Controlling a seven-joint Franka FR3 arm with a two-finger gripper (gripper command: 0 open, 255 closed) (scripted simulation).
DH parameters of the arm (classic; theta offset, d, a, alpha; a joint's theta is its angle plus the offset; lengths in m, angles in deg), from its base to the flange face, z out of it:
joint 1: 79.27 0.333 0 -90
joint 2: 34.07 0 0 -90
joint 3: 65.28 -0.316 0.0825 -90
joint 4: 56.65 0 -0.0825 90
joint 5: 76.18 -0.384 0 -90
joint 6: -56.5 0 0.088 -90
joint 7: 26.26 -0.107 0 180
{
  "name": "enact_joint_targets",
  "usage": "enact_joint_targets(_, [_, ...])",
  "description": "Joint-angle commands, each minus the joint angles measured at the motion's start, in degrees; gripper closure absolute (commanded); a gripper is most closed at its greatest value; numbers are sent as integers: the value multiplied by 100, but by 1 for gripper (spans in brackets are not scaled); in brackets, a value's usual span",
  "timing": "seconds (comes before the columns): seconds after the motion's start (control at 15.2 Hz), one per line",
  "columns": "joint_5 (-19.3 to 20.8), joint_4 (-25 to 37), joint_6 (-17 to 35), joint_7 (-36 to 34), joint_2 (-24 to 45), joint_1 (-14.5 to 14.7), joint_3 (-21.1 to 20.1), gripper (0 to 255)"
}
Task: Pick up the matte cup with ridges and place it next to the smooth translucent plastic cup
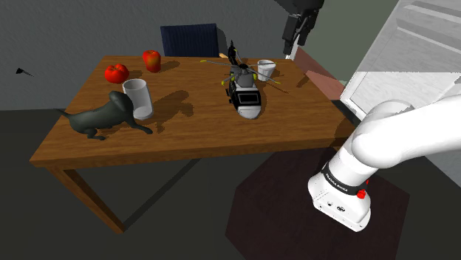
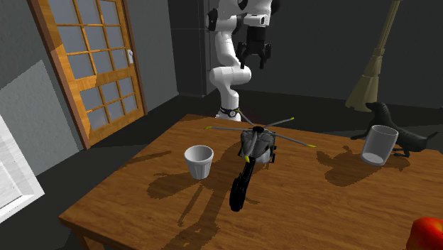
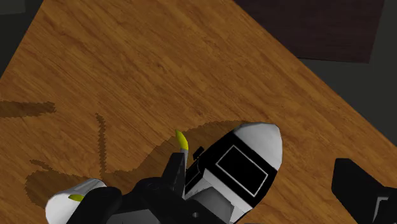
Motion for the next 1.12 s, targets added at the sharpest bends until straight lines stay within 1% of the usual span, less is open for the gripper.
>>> enact_joint_targets(0.0, [0,0,0,0,0,0,0,0])
enact_joint_targets(0.53, [402,105,1169,258,1276,-279,375,0])
enact_joint_targets(1.06, [662,670,2121,472,2770,-524,721,0])
